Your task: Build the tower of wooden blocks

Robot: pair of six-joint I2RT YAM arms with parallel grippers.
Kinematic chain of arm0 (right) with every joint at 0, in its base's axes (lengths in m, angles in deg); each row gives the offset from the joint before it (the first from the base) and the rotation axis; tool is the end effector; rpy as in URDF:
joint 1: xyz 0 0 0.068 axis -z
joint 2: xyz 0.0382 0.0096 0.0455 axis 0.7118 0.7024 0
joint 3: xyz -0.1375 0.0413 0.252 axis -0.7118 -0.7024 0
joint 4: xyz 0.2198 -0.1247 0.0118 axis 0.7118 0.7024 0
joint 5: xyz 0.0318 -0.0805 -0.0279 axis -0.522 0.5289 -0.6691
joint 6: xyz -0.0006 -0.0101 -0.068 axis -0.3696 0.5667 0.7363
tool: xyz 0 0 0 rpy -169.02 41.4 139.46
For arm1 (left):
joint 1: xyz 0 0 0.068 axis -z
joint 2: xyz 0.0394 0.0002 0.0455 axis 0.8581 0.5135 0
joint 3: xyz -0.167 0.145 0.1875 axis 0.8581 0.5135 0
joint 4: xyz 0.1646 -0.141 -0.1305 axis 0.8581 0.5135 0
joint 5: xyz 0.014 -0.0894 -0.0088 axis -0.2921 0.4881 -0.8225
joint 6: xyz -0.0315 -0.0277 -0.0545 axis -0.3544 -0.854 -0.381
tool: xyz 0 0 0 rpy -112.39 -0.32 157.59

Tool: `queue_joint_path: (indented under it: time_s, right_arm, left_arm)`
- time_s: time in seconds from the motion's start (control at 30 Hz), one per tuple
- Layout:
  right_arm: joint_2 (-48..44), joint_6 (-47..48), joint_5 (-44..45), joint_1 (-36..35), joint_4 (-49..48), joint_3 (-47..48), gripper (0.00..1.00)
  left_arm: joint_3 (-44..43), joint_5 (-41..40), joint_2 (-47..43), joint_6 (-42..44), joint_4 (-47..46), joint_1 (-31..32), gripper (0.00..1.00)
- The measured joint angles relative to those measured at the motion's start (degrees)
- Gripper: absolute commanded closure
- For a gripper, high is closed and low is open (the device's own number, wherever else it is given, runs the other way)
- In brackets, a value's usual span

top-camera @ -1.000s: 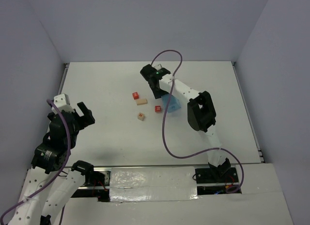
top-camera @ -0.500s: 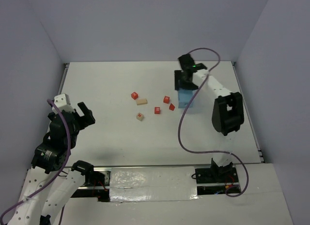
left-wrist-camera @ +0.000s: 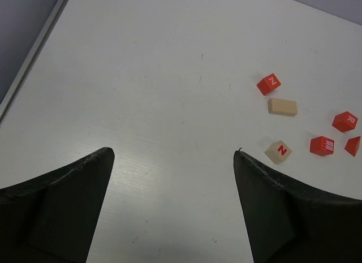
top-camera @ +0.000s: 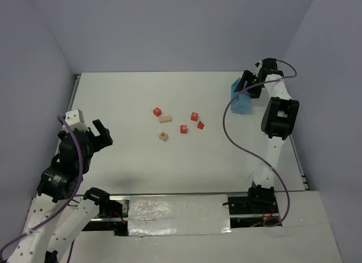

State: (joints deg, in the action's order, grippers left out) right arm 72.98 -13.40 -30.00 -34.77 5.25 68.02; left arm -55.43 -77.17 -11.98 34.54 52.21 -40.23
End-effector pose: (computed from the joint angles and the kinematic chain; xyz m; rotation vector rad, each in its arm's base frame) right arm 0.5282 -0.0775 0.1918 0.3091 2.5283 0.4944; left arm 0.0944 -0.0036 0.3521 -0.4931 1.8006 -0.0849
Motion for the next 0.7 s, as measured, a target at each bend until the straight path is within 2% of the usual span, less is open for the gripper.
queue_joint_path:
  time_s: [0.13,0.17,0.2,0.5,0.6,0.7]
  right_arm:
    - [0.2,0.0,-1.0,2.9,0.9,0.7,0.26]
    - [0.4,-0.1,-0.3,3.4,1.2,1.1,0.19]
    - [0.7,-0.1,0.6,3.7,1.4,1.6,0.01]
    - [4.4,0.0,6.7,3.3,2.9,5.4,0.03]
    - [4.4,0.0,7.9,2.8,3.3,5.7,0.00]
    - [4.4,0.3,13.2,1.1,4.0,5.7,0.00]
  left_arm:
    - [0.0,0.4,1.2,0.0,-0.3,0.1,0.00]
    - [0.0,0.6,1.7,0.0,-0.4,0.1,0.00]
    - [0.0,0.7,2.1,0.0,-0.4,0.1,0.00]
    - [0.0,1.0,2.8,0.1,-0.8,0.2,0.00]
    - [0.0,1.0,3.4,0.1,-0.8,0.2,0.01]
    - [0.0,1.0,3.5,0.1,-0.8,0.2,0.01]
